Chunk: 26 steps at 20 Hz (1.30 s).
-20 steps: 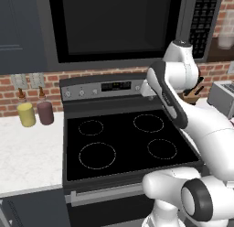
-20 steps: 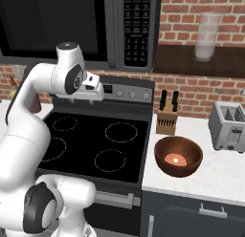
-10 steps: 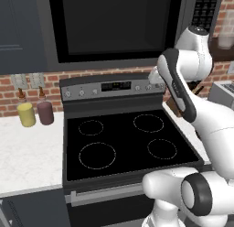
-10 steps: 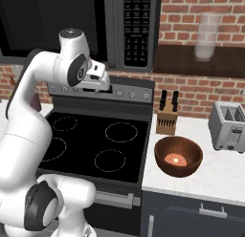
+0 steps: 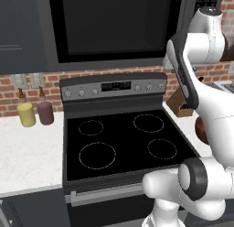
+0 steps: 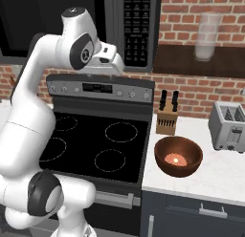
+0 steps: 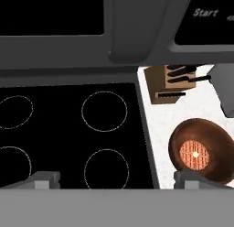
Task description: Open the microwave, place the bowl with waffle inside the microwave, then close the microwave door and turn it on.
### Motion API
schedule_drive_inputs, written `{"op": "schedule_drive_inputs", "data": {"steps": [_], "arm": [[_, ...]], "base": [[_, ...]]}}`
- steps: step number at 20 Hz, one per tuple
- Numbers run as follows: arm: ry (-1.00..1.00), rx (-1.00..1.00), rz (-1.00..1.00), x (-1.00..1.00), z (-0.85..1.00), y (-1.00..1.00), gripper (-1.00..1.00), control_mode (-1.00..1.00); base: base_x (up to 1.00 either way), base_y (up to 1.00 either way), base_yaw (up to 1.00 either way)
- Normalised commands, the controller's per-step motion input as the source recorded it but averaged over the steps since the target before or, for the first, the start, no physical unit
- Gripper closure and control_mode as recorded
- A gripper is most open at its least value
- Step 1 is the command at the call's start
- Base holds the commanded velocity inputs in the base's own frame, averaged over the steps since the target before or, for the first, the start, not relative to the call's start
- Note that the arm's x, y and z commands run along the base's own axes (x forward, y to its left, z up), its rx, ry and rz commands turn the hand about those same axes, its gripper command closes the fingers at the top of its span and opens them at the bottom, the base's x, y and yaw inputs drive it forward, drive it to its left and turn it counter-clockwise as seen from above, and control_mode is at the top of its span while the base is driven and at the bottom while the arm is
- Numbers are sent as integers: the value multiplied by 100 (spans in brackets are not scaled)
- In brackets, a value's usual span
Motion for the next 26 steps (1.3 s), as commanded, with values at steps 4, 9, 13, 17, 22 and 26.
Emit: {"op": "schedule_drive_inputs", "data": {"steps": [4, 9, 13, 17, 22, 26], "arm": [[-39, 0, -3, 0, 27, -20, -100, -100], [-42, 0, 0, 0, 18, 0, -100, -100], [-36, 0, 0, 0, 6, 0, -100, -100], [-12, 0, 0, 23, 0, -2, -100, -100], [-1, 0, 0, 34, 3, -15, -100, -100], [0, 2, 0, 33, 22, -21, -100, -100]], "base": [[0, 0, 0], [0, 0, 0], [0, 0, 0], [0, 0, 0], [0, 0, 0], [0, 0, 0]]}}
